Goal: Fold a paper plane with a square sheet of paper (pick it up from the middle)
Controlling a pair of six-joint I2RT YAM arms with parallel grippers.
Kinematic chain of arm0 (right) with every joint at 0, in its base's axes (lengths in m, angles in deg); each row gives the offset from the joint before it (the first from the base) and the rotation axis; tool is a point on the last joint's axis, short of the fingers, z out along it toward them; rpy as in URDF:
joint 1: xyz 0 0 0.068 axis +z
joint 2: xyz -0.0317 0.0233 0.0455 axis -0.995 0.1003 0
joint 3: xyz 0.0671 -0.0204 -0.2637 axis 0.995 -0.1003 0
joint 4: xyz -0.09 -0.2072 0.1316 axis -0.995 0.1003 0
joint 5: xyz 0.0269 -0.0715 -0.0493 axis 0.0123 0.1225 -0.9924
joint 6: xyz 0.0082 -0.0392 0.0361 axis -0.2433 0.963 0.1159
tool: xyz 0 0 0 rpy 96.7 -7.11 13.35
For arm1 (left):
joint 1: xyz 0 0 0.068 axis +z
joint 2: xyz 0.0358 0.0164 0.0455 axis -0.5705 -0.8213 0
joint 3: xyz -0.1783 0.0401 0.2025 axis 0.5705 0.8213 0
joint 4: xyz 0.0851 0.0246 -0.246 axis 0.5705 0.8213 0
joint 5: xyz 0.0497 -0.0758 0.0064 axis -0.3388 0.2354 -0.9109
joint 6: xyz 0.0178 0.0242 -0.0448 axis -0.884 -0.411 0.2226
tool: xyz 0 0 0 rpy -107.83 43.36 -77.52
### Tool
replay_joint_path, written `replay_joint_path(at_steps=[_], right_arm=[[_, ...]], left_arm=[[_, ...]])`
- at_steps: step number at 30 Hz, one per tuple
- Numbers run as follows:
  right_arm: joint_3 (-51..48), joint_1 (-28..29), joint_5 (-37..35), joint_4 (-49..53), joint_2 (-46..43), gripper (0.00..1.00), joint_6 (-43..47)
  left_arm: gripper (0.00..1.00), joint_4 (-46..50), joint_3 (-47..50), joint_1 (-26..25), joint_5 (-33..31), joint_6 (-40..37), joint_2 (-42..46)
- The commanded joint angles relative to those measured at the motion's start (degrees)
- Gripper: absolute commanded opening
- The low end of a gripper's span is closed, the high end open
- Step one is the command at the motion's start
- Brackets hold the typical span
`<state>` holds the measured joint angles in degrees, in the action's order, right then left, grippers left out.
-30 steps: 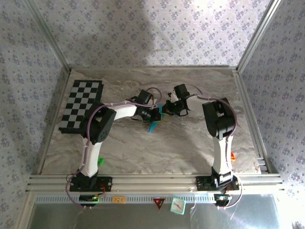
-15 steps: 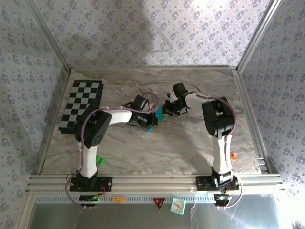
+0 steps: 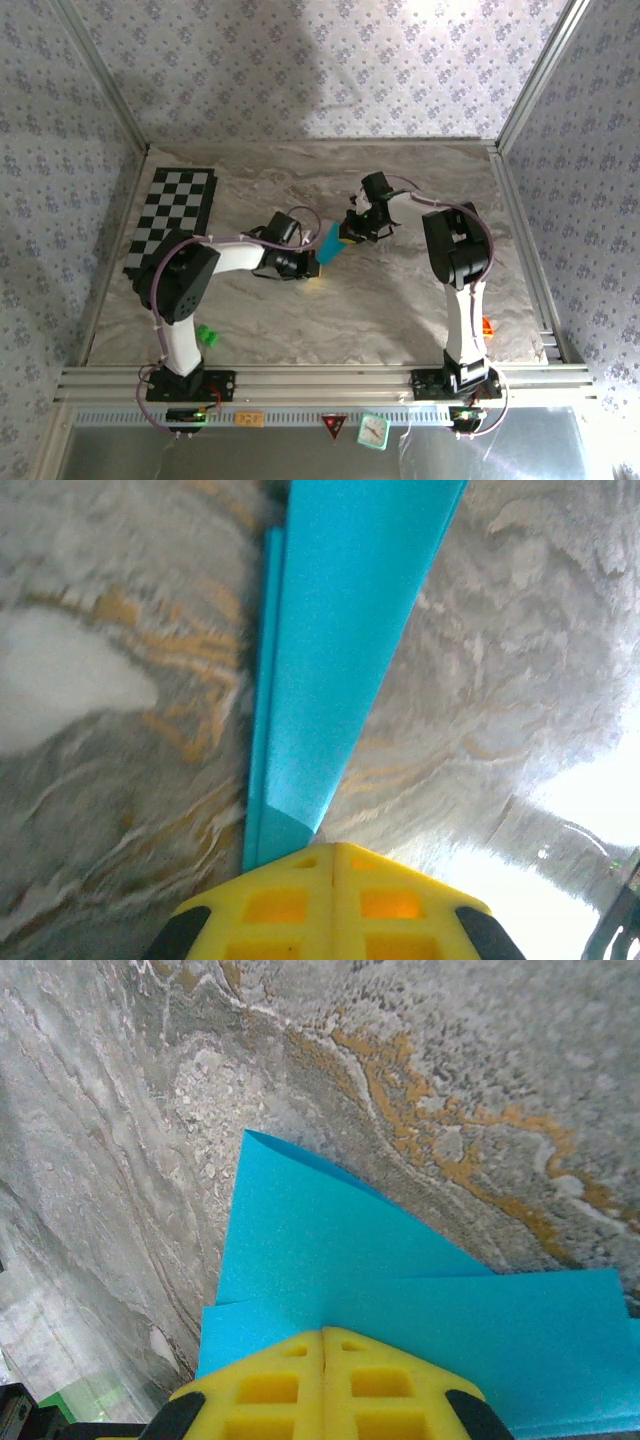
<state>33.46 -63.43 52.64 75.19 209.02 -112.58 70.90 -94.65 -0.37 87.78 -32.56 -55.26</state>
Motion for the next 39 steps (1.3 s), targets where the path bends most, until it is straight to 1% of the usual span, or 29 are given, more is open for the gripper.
replay_joint_path(at_steps=[1,5,8,11,13,15,18,20,21,26,29,32,33,35,37,39], right_arm=[[-0.24,-1.24,-9.46,4.95,4.41,0.0,1.66],[0.37,-1.3,-8.7,5.42,4.5,0.0,2.51],[2.11,-1.03,-7.12,6.35,4.05,0.0,4.8],[4.29,-0.22,-4.56,7.39,1.59,0.0,8.02],[6.08,0.48,-3.52,8.75,-0.55,0.0,9.51],[7.64,1.39,-3.98,10.34,-2.7,0.04,10.02],[9.14,2.94,-7.5,13.18,-5.59,0.14,9.41],[9.9,4.58,-11.75,15.65,-6.93,0.28,8.79],[10.1,5.31,-14.08,16.68,-7.38,0.33,8.04],[9.58,9.2,-24.82,18.84,-9.02,0.51,0.64],[10.77,12.3,-31.92,20.01,-8.62,0.57,-4.36],[13.49,15.3,-38.06,21.47,-6.98,0.6,-9.61],[14.43,16.27,-39.59,21.85,-6.18,0.61,-11.29],[16.29,17.59,-40.94,23.21,-4.35,0.61,-14.4],[17.52,18.58,-43.83,23.81,-2.99,0.61,-16.02],[18.52,19.33,-43.89,24.97,-1.74,0.62,-17.25]], left_arm=[[0.05,9.95,4.06,0.43,-0.21,0.26,1.68],[0.07,8.43,6.15,1.37,0.62,1.47,4.02],[0.09,7.4,6.43,2.1,0.89,2.57,7.09],[0.2,7.52,5.44,3.4,-0.19,3.05,11.27],[0.24,8.22,4.69,4.67,-1.8,3.07,13.8],[0.29,8.85,4.26,6.52,-3.23,2.75,16.42],[0.4,10.64,3.56,9.89,-7.34,2.11,19.67],[0.49,11.7,3.25,12.23,-11.12,1.8,21.55],[0.53,12.08,3.25,13.11,-12.92,1.64,22.22],[0.76,11.84,4.55,17.37,-20.57,1.56,25.74],[0.89,11.5,5.65,18.16,-23.89,1.51,27.43],[0.98,11.76,6.39,18.78,-24.97,1.53,28.4],[1.0,11.92,6.74,19.12,-25.09,1.53,28.61],[1.0,12.05,7.43,19.85,-24.89,1.38,29.23],[1.0,11.76,8.11,20.44,-24.42,1.0,29.9],[1.0,11.4,8.74,20.8,-23.6,0.65,30.45]])
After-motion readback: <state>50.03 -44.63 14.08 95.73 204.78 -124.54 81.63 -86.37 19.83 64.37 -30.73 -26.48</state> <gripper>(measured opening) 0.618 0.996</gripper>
